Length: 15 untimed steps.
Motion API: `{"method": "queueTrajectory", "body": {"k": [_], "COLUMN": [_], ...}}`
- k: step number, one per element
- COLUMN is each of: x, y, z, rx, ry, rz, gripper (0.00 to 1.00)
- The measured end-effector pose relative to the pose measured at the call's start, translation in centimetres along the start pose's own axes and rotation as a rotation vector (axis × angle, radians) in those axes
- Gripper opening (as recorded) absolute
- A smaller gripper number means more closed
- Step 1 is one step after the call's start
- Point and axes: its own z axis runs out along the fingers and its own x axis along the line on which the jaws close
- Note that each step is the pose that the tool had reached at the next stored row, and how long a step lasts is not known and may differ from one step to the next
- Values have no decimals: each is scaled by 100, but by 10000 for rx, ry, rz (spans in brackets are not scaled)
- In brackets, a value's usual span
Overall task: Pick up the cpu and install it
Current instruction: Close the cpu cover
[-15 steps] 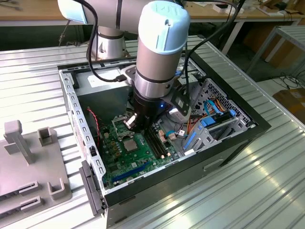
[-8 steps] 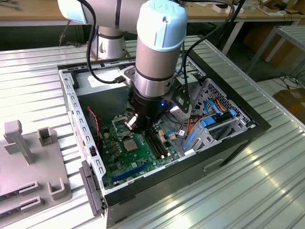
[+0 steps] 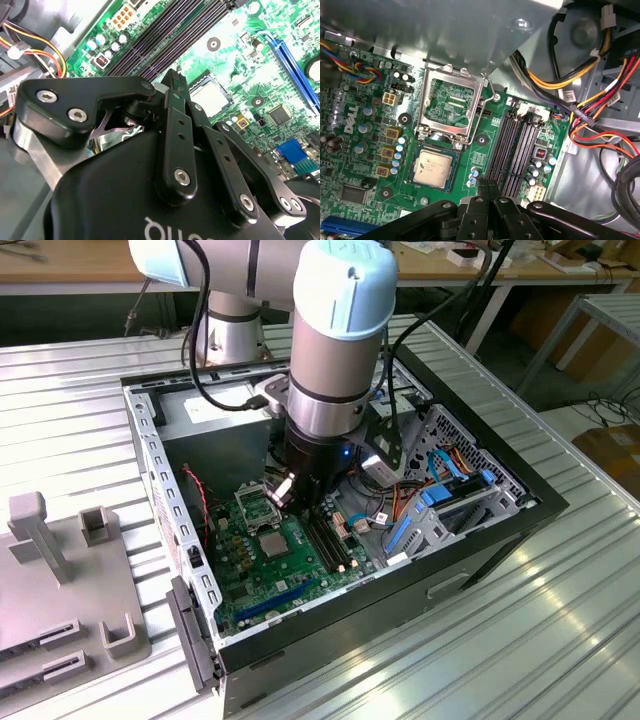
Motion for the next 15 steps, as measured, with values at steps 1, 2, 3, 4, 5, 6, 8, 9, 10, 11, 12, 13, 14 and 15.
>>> {"method": "queueTrajectory", "body": {"k": [1,2,3,4,5,6,8,9,10,11,12,13,14,15], "x": [-4,-5,-7,-10,-14,-18,-26,-30,-32,-33,-33,-33,-34,-34], "y": [4,8,12,19,29,39,59,69,75,77,77,78,79,80], "z": [-9,-12,-13,-13,-13,-14,-15,-16,-16,-16,-16,-16,-17,-17], "rx": [44,88,154,230,278,311,339,338,337,335,338,345,348,349], "ry": [98,178,256,337,398,442,502,507,502,493,486,477,468,460], "rz": [-17,-30,-47,-64,-77,-88,-124,-170,-247,-370,-481,-623,-753,-865], "gripper": [11,11,11,11,11,11,11,11,11,11,11,11,11,11]}}
